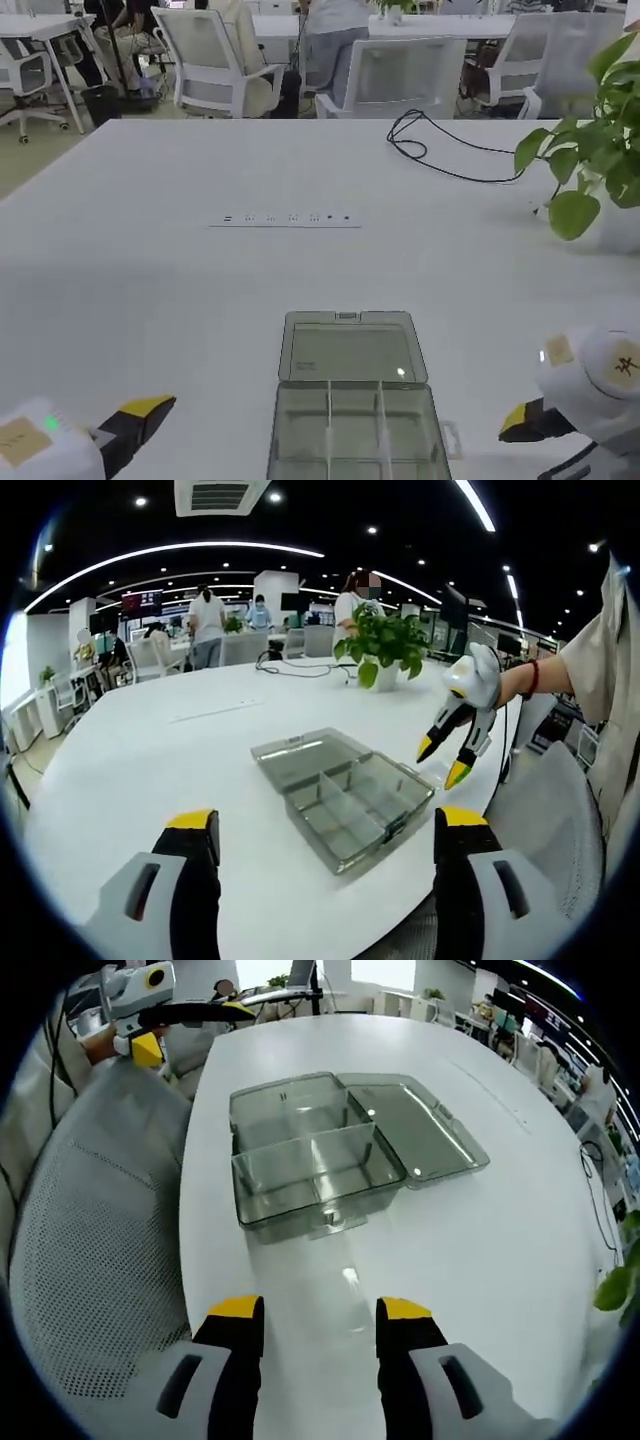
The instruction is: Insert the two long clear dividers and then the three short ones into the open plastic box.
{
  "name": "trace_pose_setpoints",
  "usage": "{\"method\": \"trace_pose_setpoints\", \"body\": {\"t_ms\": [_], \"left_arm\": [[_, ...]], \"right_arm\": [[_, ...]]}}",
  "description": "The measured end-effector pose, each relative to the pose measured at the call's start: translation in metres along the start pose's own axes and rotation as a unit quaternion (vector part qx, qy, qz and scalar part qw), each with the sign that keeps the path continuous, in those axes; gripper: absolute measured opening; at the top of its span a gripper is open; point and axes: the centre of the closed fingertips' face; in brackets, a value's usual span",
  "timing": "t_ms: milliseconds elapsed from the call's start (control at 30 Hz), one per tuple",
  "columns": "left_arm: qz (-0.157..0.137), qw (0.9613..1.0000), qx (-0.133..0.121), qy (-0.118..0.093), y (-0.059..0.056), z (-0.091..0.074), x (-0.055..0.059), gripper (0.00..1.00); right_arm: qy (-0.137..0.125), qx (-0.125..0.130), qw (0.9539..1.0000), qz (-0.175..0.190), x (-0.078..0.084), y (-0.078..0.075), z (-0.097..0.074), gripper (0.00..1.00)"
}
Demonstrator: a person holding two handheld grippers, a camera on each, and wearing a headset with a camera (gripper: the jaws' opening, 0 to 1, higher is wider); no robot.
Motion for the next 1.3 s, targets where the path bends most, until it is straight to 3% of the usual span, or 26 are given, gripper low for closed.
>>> {"method": "trace_pose_setpoints", "body": {"t_ms": [333, 500, 1067, 1300], "left_arm": [[0.002, 1.0000, -0.001, 0.002, -0.001, 0.001, 0.001, 0.88], [0.004, 1.0000, -0.001, 0.005, -0.001, 0.001, 0.001, 0.87], [0.009, 0.9999, 0.003, 0.009, -0.003, 0.002, 0.001, 0.84], [0.006, 1.0000, 0.001, 0.002, -0.003, 0.002, -0.001, 0.84]], "right_arm": [[0.033, -0.021, 0.9966, -0.073, 0.019, -0.006, 0.005, 0.39], [0.040, -0.027, 0.9952, -0.085, 0.024, -0.008, 0.006, 0.36], [0.040, -0.034, 0.9955, -0.079, 0.026, -0.008, 0.008, 0.33], [0.030, -0.003, 0.9962, -0.081, 0.027, -0.012, 0.004, 0.32]]}}
Point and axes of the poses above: the centre of the closed fingertips' face, and the gripper's own axes: z roughly forward along the fingers, y roughly to its left, x roughly out of its underside, and after that the axes turned 7 degrees about -y, right-handed
